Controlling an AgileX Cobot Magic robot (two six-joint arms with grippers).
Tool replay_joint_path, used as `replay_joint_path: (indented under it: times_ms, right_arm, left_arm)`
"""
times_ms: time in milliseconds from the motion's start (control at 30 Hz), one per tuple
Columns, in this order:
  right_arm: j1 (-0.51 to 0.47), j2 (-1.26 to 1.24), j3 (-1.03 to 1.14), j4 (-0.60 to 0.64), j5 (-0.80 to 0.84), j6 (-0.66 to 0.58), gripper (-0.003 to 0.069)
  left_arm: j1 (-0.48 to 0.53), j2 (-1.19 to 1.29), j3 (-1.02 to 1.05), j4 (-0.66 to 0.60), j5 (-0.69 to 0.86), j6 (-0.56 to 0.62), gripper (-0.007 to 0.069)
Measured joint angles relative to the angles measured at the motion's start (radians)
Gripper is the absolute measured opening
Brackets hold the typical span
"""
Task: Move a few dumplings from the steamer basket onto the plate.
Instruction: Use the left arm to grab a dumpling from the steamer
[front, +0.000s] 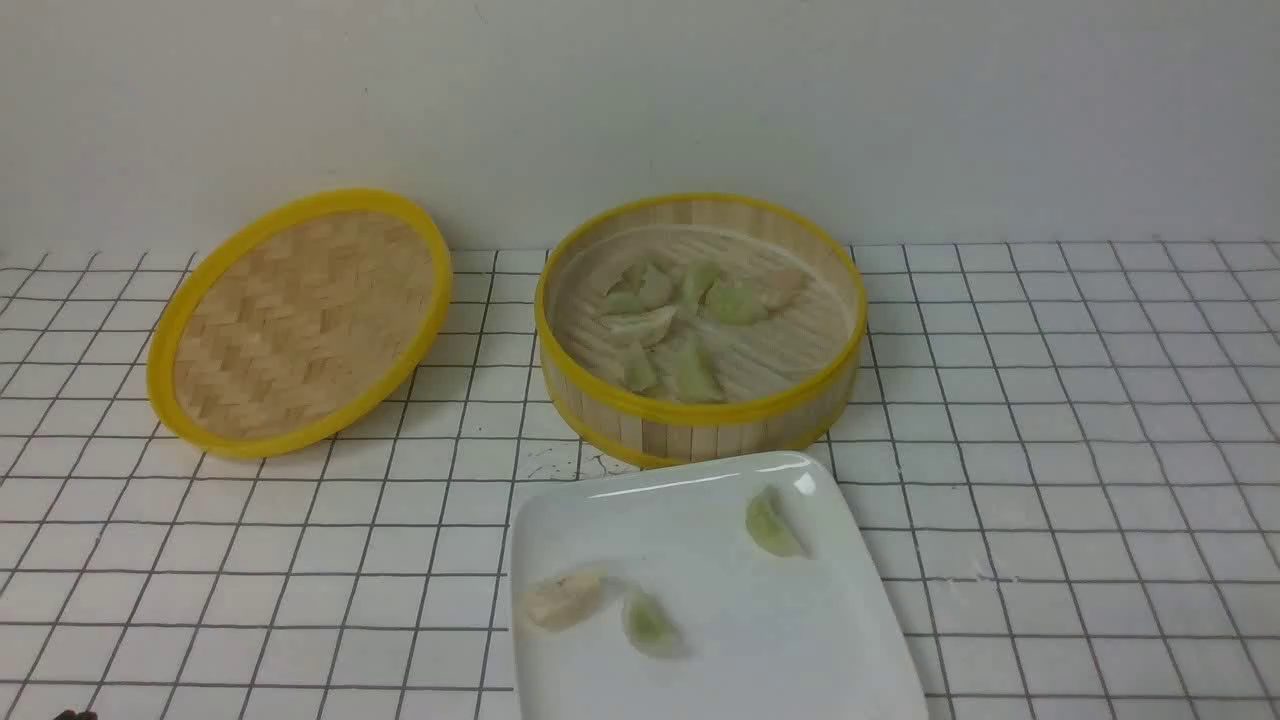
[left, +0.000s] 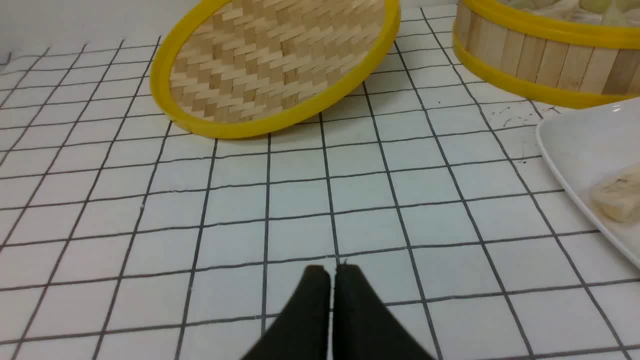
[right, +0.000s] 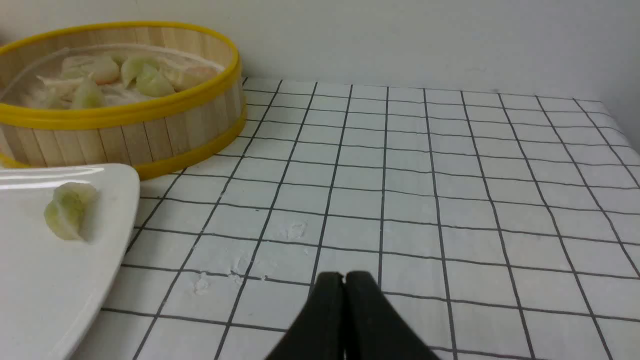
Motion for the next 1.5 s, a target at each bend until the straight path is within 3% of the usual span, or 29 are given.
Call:
replay_joint_path:
  times_ms: [700,867,933,967,1000,1067,1167,1233,1300,1400,1433,1500]
  right_arm:
    - [0.0,0.0,0.0,0.0,0.0,0.0,-0.0015]
    - [0.0,0.0,0.0,0.0,-0.001,0.0,-0.0015]
    - [0.0,0.0,0.0,0.0,-0.001,0.0,-0.0015]
    - [0.0,0.0,0.0,0.0,-0.001,0.0,-0.0015]
    - [0.0,0.0,0.0,0.0,-0.001,0.0,-0.0015]
    - [0.0,0.0,0.0,0.0,-0.001,0.0,-0.0015]
    - [0.0,0.0,0.0,0.0,-0.001,0.0,-0.0015]
    - [0.0,0.0,0.0,0.0,-0.001,0.0,-0.0015]
    - [0.0,0.0,0.0,0.0,-0.001,0.0,-0.0015]
    - [0.0,0.0,0.0,0.0,-0.001,0.0,-0.0015]
    - [0.0,0.0,0.0,0.0,-0.001,0.0,-0.0015]
    - [0.0,0.0,0.0,0.0,-0.001,0.0,-0.0015]
  left_arm:
    - [0.0,0.0,0.0,-0.005,-0.013,0.0,-0.0006]
    - [0.0,0.0,0.002,-0.153,-0.215,-0.075,-0.0006]
    - [0.0,0.0,0.002,-0.287,-0.387,-0.132,-0.0006]
    - [0.0,0.0,0.002,-0.287,-0.387,-0.132,-0.0006]
    - [0.0,0.0,0.002,-0.365,-0.538,-0.16,-0.0006]
    - [0.0,0.0,-0.005,-0.427,-0.683,-0.202,-0.0006]
    - [0.0,0.016,-0.076,-0.455,-0.706,-0.241,-0.0006]
    - [0.0,0.078,-0.184,-0.448,-0.638,-0.257,-0.0006]
    - [0.0,0.179,-0.319,-0.416,-0.475,-0.257,-0.0006]
    - [0.0,0.428,-0.584,-0.342,-0.122,-0.252,-0.0006]
    - [0.0,0.566,-0.733,-0.316,0.058,-0.228,-0.0006]
    - [0.0,0.751,-0.875,-0.297,0.249,-0.168,-0.0006]
